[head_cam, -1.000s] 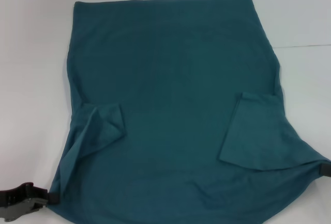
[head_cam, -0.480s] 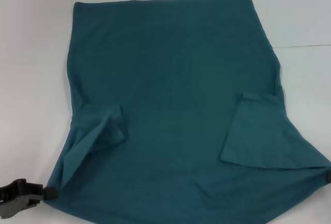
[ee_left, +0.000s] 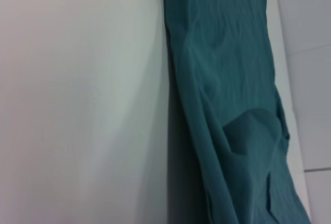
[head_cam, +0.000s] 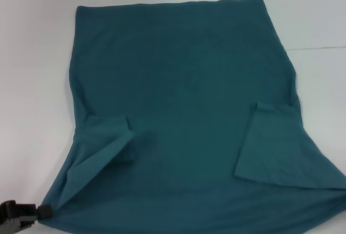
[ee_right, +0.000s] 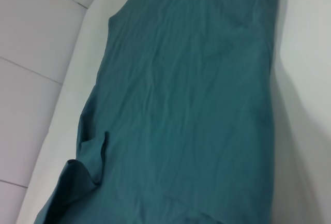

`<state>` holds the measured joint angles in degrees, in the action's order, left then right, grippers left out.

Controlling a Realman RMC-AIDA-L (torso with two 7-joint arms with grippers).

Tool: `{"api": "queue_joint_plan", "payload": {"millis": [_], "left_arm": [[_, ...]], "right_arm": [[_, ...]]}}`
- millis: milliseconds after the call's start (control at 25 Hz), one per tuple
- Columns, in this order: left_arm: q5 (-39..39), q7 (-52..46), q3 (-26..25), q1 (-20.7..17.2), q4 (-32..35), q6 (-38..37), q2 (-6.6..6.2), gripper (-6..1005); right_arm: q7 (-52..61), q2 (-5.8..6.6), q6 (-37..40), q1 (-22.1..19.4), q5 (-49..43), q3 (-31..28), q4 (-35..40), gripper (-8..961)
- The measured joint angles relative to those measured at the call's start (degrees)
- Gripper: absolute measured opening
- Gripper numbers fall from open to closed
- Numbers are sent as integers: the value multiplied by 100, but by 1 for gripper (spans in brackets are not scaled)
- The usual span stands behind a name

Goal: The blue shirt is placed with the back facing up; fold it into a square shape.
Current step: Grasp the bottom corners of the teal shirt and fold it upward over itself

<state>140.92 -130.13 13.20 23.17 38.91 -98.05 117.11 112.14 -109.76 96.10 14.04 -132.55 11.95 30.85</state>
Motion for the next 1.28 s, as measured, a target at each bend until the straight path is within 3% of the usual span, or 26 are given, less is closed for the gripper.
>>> {"api": "queue_joint_plan", "payload": {"millis": [800,1040,1280], "left_arm": [[-57,559,-697,-656,216,-801,182,30],[-192,534,-758,-445,208,-934,147,29],[-446,376,-777,-21,177,-910,38,30]], "right_arm": [[-301,52,564,-517,-182,-8,13,58],[-20,169,437,-347,-173,-359,26,60],[290,284,226,92,-166,-535,86,62]]}}
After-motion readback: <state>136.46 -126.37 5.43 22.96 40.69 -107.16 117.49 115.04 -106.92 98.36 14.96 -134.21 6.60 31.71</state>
